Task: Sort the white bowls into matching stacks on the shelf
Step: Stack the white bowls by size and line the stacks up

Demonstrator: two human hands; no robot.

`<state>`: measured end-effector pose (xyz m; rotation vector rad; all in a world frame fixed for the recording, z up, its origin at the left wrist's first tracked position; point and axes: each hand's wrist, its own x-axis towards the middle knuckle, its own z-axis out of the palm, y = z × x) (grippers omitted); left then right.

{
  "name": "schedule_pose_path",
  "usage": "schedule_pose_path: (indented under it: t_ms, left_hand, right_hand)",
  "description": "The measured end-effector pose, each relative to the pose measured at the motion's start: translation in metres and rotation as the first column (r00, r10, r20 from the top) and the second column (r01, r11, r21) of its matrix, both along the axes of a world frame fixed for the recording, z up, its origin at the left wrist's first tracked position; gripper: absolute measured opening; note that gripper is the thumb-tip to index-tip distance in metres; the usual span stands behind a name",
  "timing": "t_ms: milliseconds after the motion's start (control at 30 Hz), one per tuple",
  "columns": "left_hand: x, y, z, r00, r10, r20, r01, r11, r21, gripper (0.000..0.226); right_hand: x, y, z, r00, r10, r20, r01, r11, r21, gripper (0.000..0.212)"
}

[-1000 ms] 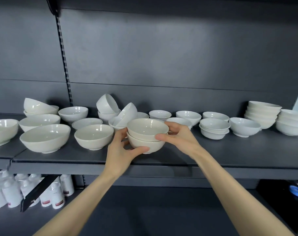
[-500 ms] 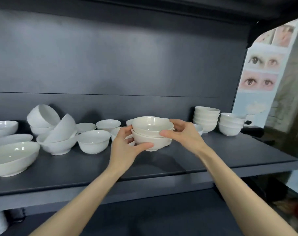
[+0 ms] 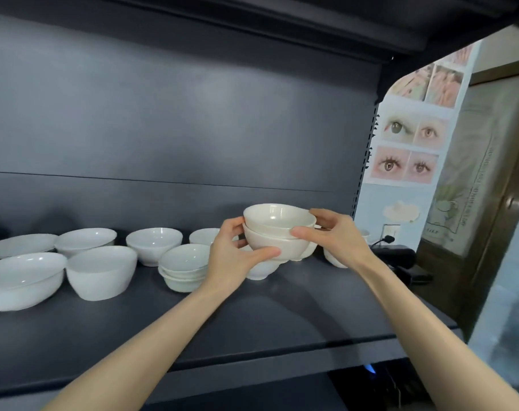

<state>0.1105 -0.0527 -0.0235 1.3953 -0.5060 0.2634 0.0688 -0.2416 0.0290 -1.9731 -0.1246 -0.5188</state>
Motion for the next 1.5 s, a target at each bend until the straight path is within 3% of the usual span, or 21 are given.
schedule_pose_path:
  t_ms: [233, 300, 400, 533, 700, 767, 933, 1067, 1133, 1233, 1267, 1400, 1500]
  left_hand:
    - [0.051, -0.052, 0.026, 1.000, 0.003, 0.019, -0.004, 1.000, 0.031, 0.087]
    - [0.067, -0.063, 0.032, 1.000, -0.006, 0.012, 0.005, 1.000, 0.028, 0.091]
    - [0.089, -0.077, 0.039, 0.999, -0.032, 0.019, 0.031, 0.999, 0.022, 0.077]
    - [0.116, -0.096, 0.040, 0.998, -0.063, 0.019, 0.063, 0.998, 0.021, 0.068]
    - [0.144, -0.117, 0.034, 0.999, -0.051, 0.013, 0.051, 0.999, 0.012, 0.064]
    - [0.152, -0.124, 0.031, 0.999, -0.032, 0.012, 0.032, 0.999, 0.027, 0.067]
    - [0.165, -0.139, 0.020, 0.994, 0.102, 0.032, -0.105, 0.986, 0.132, 0.069]
    - [0.167, -0.146, 0.011, 0.987, 0.157, 0.014, -0.157, 0.969, 0.191, 0.067]
    - [0.167, -0.147, 0.007, 0.983, 0.183, 0.016, -0.182, 0.958, 0.221, 0.064]
    - [0.165, -0.148, 0.004, 0.980, 0.201, 0.009, -0.197, 0.948, 0.250, 0.058]
    - [0.164, -0.149, 0.002, 0.980, 0.199, 0.003, -0.193, 0.948, 0.252, 0.057]
    - [0.162, -0.152, -0.001, 0.982, 0.186, -0.037, -0.172, 0.955, 0.240, 0.065]
    - [0.162, -0.153, -0.003, 0.984, 0.172, -0.048, -0.157, 0.961, 0.228, 0.056]
  right_hand:
    - [0.036, -0.047, 0.022, 0.997, -0.044, 0.057, 0.044, 0.999, -0.008, 0.064]
    - [0.051, -0.059, 0.027, 0.995, -0.076, 0.068, 0.076, 0.997, -0.004, 0.073]
    - [0.069, -0.072, 0.034, 0.994, -0.086, 0.071, 0.086, 0.996, 0.010, 0.049]
    - [0.096, -0.094, 0.032, 0.987, -0.111, 0.113, 0.110, 0.994, 0.008, 0.069]
    - [0.122, -0.113, 0.029, 0.990, -0.111, 0.089, 0.112, 0.994, -0.011, 0.047]
    - [0.132, -0.120, 0.025, 0.991, -0.113, 0.076, 0.114, 0.993, -0.007, 0.052]
    - [0.152, -0.136, 0.016, 0.998, -0.057, 0.028, 0.057, 0.998, -0.011, 0.046]
    - [0.165, -0.148, 0.009, 1.000, -0.003, 0.000, 0.003, 0.999, -0.033, 0.026]
    - [0.169, -0.151, 0.005, 0.999, 0.039, -0.026, -0.040, 0.999, -0.016, 0.034]
    - [0.171, -0.152, 0.001, 0.995, 0.095, -0.018, -0.095, 0.995, -0.014, 0.087]
    - [0.173, -0.154, 0.000, 0.994, 0.105, -0.018, -0.105, 0.994, -0.007, 0.087]
    - [0.176, -0.160, -0.005, 0.994, 0.105, -0.031, -0.106, 0.994, -0.019, 0.031]
    - [0.177, -0.160, -0.007, 0.994, 0.111, -0.013, -0.111, 0.994, -0.020, 0.028]
